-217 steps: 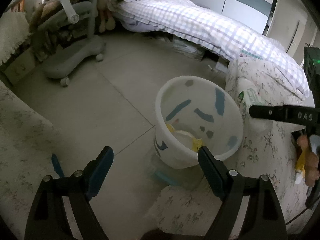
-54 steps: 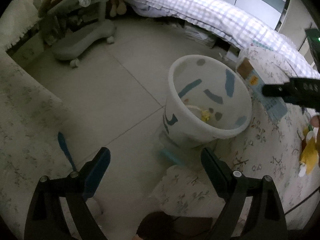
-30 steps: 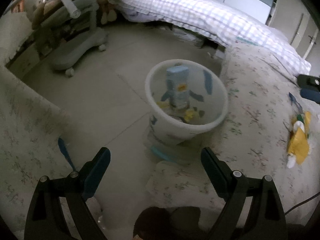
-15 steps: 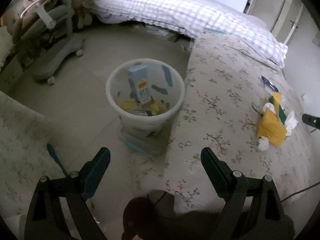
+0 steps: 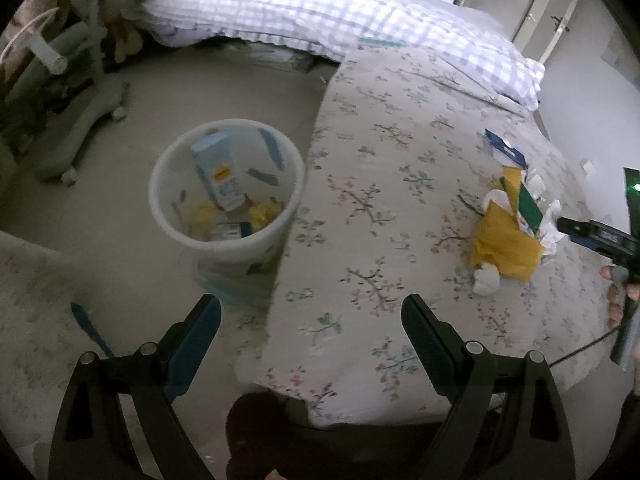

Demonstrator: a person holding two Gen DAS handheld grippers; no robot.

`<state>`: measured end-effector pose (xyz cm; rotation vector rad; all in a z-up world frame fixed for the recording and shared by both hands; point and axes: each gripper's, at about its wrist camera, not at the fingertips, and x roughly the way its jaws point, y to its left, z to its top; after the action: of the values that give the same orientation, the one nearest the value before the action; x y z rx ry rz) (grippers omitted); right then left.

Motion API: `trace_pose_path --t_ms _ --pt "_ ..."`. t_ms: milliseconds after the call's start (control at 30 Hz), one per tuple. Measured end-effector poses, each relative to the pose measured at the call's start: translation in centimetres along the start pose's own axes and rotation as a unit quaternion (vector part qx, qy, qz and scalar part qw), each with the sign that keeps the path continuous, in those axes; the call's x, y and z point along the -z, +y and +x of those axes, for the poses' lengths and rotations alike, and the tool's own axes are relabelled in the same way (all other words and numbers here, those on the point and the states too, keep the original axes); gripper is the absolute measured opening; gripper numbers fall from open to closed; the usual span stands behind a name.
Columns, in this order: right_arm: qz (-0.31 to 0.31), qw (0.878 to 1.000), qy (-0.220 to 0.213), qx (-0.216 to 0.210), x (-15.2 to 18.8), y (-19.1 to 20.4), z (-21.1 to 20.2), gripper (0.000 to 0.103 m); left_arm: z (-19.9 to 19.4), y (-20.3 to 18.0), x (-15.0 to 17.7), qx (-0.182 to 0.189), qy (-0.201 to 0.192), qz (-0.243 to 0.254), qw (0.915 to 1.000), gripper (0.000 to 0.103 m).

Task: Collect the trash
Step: 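Move the right tool to the crumpled white paper and grasp it, then grasp the yellow bag on the bed with the left tool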

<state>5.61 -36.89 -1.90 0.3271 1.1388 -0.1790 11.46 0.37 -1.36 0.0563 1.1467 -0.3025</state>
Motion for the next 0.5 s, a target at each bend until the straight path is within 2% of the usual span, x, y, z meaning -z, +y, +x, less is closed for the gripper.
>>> trace_pose_path --t_ms 133,233,267,300,333,400,500 --pt "0.021 1.000 0.003 -0.002 -0.4 -1.0 1.8 0.076 0.8 -1.7 -0.8 0.014 0.009 0.016 0.9997 0.093" --pt "0.039 0.999 0.004 -0.011 -0.6 -2.1 2.9 0.064 1.5 -3.0 -1.6 0.032 0.017 0.030 0.9989 0.093" --pt "0.043 0.999 0.005 -0.015 -0.6 -2.3 3.2 0.055 1.7 -3.7 -2.0 0.038 0.019 0.036 0.9984 0.093" --pt "0.047 0.999 0.006 -0.025 -0.6 -2.6 3.4 0.042 1.9 -4.3 -2.3 0.045 0.021 0.042 0.9979 0.093" --pt "0.046 0.998 0.008 -0.035 -0.5 -2.9 3.5 0.034 2.2 -4.9 -2.6 0.052 0.024 0.047 0.9972 0.093" --pt "0.040 0.999 0.005 -0.032 -0.4 -2.9 3.3 0.029 2.8 -6.1 -3.2 0.073 0.029 0.059 0.9952 0.093" --pt "0.040 0.998 0.002 -0.041 0.1 -3.4 2.3 0.028 3.9 -8.0 -4.1 0.102 0.036 0.076 0.9912 0.093"
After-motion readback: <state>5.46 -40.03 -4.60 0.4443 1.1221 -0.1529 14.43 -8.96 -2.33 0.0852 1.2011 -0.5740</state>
